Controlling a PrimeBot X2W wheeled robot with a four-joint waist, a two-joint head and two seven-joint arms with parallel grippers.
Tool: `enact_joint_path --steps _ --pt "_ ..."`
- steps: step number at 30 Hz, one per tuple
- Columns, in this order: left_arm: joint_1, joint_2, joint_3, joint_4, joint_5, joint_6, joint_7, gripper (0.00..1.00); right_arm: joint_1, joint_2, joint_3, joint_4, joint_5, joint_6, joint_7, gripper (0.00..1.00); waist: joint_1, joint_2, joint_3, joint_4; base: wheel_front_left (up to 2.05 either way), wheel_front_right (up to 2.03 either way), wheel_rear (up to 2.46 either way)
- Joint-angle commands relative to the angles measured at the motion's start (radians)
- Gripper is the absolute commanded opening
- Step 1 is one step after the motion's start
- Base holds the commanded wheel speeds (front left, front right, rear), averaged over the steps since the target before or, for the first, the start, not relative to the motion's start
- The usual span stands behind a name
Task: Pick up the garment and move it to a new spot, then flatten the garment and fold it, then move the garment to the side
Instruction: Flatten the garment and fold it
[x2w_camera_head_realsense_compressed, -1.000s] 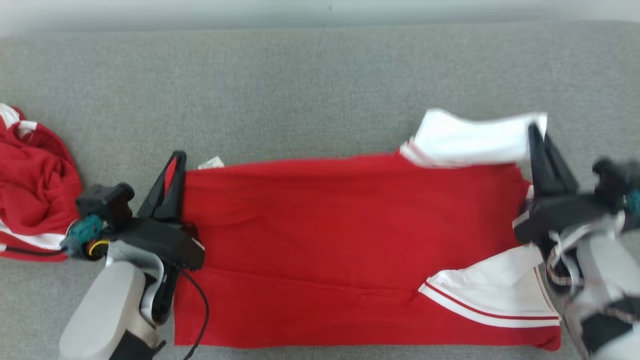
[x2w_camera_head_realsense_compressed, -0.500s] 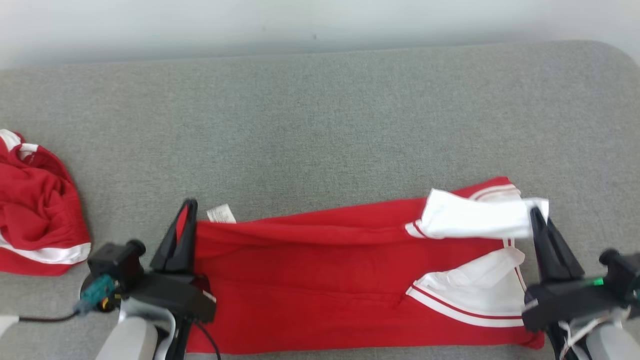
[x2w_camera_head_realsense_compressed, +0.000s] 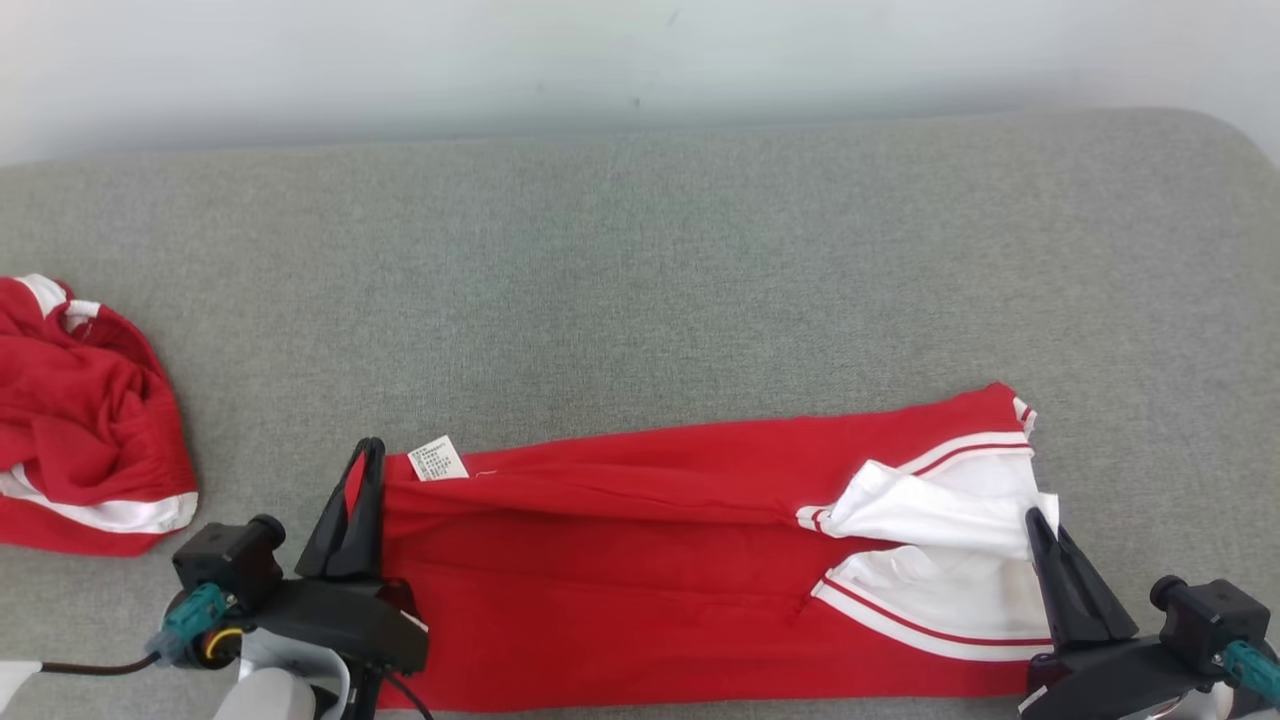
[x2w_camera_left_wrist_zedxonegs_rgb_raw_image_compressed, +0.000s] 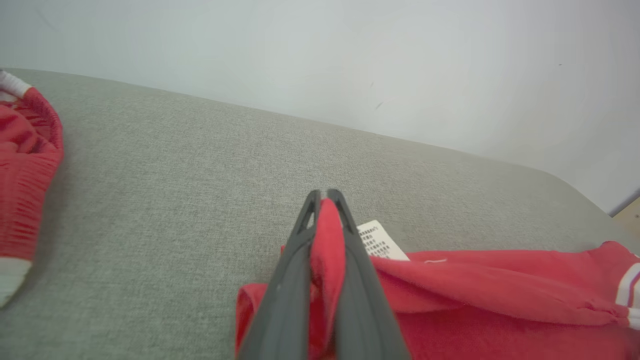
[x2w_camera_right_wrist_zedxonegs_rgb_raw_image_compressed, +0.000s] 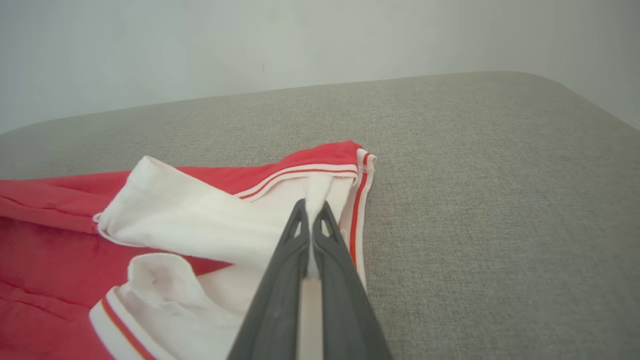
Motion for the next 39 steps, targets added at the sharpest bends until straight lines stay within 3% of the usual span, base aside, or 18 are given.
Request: enact_joint_path --steps 1,2,3,4,20,30,39 --pt "0.025 -0.002 0.000 0.007 -0.004 0.002 -0.004 0.00 0.013 0.004 -0.003 0.013 0.003 -0.002 0.000 0.02 0.0001 0.0001 -0.010 -0.004 0.00 0.00 0.00" --pt "0.027 -0.002 0.000 0.010 -0.001 0.002 -0.004 0.28 0.013 0.005 -0.005 0.022 0.002 -0.002 0.000 0.47 0.0001 0.0001 -0.016 -0.004 0.00 0.00 0.00" --pt "0.026 -0.004 0.002 0.011 0.003 0.002 -0.004 0.48 0.014 0.009 -0.010 0.024 -0.001 -0.002 0.000 0.89 0.0001 0.0001 -0.020 -0.004 0.00 0.00 0.00" --pt "0.030 -0.006 0.006 0.010 0.006 0.002 -0.004 1.00 0.018 0.014 -0.012 0.028 0.001 -0.002 0.000 1.00 0.0001 0.0001 -0.026 -0.003 0.00 0.00 0.00" --pt "0.212 -0.048 0.094 -0.105 0.096 0.002 -0.004 1.00 0.083 0.027 -0.091 -0.022 0.010 -0.002 0.000 1.00 0.0001 0.0001 -0.111 0.028 0.00 0.00 0.00" --pt "0.340 -0.097 0.184 -0.248 0.263 0.002 -0.004 1.00 -0.050 0.029 -0.086 0.208 -0.042 -0.002 0.007 1.00 0.0001 0.0001 -0.132 0.066 0.00 0.00 0.00" --pt "0.375 -0.118 0.215 -0.277 0.322 0.002 -0.004 1.00 -0.194 0.058 -0.094 0.469 -0.095 -0.002 0.054 1.00 0.0001 0.0001 -0.126 0.110 0.00 0.00 0.00"
